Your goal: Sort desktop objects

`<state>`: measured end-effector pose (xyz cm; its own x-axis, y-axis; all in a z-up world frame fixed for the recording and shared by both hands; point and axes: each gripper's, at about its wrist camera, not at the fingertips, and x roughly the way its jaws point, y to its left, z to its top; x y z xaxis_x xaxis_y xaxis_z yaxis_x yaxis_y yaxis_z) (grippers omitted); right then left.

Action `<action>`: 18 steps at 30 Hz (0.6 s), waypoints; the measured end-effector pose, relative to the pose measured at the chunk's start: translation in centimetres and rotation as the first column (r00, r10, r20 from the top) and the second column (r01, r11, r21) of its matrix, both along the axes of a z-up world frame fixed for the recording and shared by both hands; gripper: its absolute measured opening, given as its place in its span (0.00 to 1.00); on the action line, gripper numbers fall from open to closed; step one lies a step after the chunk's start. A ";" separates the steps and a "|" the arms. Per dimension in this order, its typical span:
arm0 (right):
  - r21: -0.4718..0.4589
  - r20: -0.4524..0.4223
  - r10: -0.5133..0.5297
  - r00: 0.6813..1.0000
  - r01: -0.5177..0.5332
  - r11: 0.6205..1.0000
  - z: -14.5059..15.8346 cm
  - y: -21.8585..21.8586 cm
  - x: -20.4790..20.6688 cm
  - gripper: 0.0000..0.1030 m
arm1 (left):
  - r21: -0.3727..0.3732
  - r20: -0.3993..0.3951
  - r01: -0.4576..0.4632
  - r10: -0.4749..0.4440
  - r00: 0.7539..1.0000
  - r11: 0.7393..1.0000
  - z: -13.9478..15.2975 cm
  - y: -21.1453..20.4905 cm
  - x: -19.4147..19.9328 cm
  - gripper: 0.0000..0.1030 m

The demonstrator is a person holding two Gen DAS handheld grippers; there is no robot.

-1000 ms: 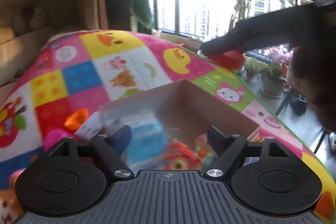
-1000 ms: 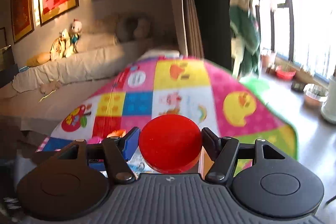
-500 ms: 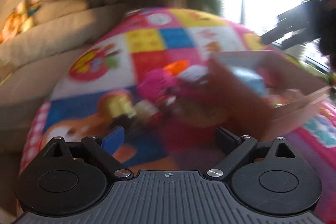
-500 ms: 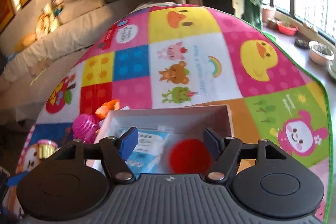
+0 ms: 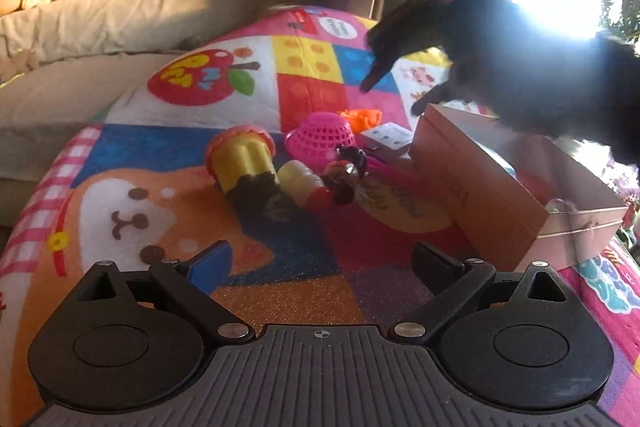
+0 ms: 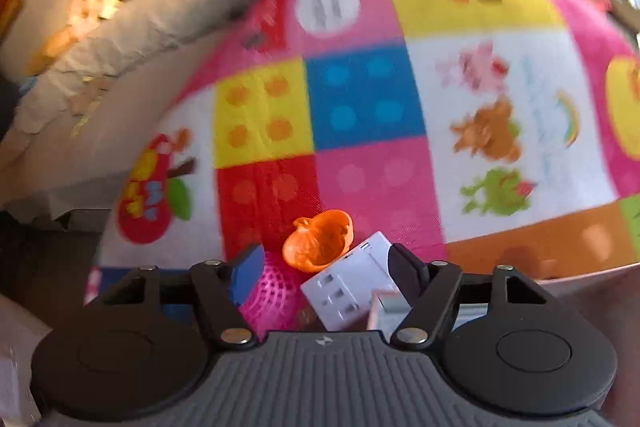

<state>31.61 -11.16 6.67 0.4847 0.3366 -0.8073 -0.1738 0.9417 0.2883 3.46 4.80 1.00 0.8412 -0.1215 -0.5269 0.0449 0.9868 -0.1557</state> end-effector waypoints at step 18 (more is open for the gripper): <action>-0.009 -0.136 0.188 0.973 -0.191 0.982 -4.4 6.5 -1.8 0.22 | -0.092 -0.064 -0.025 0.020 0.998 0.995 -0.5 1.1 0.7 0.98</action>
